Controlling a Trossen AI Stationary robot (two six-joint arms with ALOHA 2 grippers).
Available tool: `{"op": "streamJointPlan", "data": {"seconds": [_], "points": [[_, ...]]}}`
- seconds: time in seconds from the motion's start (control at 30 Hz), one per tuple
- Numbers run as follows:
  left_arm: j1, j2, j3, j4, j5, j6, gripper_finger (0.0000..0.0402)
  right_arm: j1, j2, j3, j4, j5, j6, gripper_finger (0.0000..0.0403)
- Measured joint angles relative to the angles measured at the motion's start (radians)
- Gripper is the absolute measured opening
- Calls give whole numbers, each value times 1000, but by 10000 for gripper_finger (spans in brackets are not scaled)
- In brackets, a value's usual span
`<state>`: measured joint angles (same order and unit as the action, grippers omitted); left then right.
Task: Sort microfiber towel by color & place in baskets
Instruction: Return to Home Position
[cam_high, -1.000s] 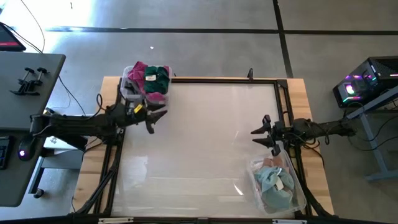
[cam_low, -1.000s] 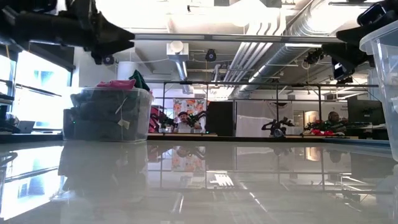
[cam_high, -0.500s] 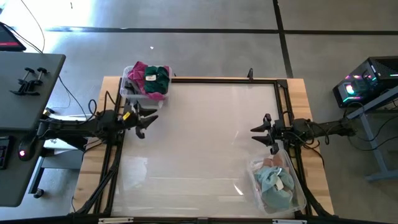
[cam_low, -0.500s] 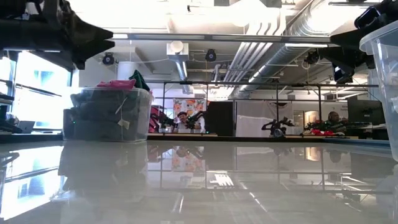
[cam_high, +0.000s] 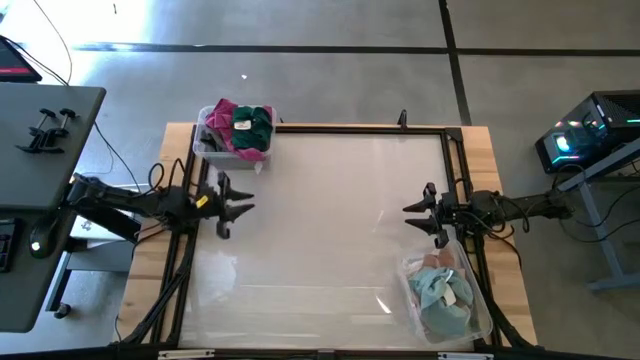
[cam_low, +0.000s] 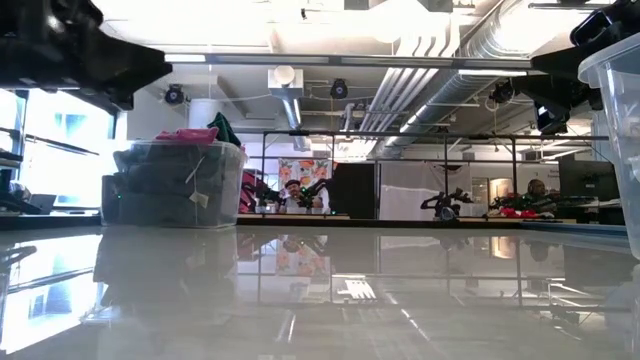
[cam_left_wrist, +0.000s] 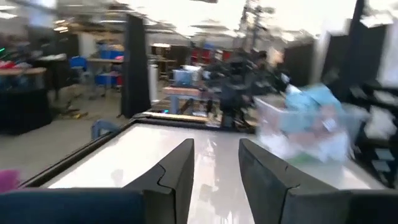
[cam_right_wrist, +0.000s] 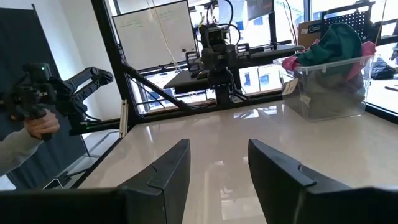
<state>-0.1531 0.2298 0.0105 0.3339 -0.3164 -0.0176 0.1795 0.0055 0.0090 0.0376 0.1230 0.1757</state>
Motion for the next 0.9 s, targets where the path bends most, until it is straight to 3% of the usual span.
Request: {"op": "streamJointPlan", "data": {"seconds": [0.17, 0.4, 0.9], "points": [[-57, 0, 0, -47, 106, 119, 79, 0, 0, 0, 0, 0, 0, 156], [-74, 0, 0, -133, 124, 112, 6, 0, 0, 0, 0, 0, 0, 156], [-73, 1, 1, -201, 150, -8, 5, 0, 0, 0, 0, 0, 0, 156]]}}
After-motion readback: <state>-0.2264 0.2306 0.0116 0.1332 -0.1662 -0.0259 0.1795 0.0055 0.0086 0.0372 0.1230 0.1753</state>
